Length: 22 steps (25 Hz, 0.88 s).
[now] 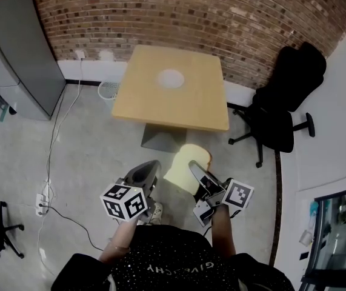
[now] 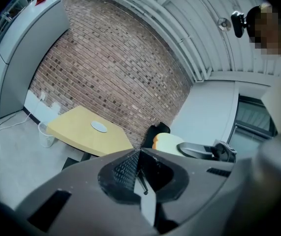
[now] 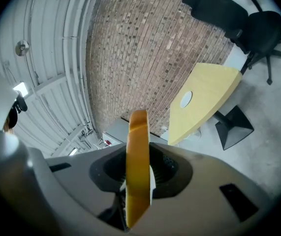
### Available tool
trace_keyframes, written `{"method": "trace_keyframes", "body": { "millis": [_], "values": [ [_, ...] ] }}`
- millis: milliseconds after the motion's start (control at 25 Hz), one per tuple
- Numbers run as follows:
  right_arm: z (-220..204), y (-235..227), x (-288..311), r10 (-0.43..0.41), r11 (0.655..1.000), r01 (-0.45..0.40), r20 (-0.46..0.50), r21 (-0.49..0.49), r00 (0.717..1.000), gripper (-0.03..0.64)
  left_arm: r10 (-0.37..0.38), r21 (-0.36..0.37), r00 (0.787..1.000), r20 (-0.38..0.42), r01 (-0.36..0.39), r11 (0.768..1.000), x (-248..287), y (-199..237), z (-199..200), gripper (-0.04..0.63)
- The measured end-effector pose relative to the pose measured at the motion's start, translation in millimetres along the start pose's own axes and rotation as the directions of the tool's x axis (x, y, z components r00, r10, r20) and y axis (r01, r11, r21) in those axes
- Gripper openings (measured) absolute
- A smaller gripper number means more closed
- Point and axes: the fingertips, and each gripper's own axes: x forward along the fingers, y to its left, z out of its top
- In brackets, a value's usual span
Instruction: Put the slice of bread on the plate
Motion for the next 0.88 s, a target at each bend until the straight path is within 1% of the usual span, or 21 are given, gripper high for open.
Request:
{"method": "trace_keyframes", "body": {
  "millis": [160,320,880],
  "values": [
    [8,-1,14,0.001,1.0,-0.001,0.003,-0.011,1.0,0.097,-0.02,0.008,1.0,-0.011,0.021,1.0,14,7,10,0.009],
    [17,-9,16,-0.023,1.0,0.024,0.01,-0.012,1.0,0.097,-0.03,0.012,0.999,-0.015,0.03,0.999,23,9,16,0.01],
    [35,-18,25,-0.063,0.998,0.063,0.04,0.006,0.997,0.097,0.002,-0.02,1.0,-0.015,-0.002,1.0,27,29,21,0.01]
  ]
}}
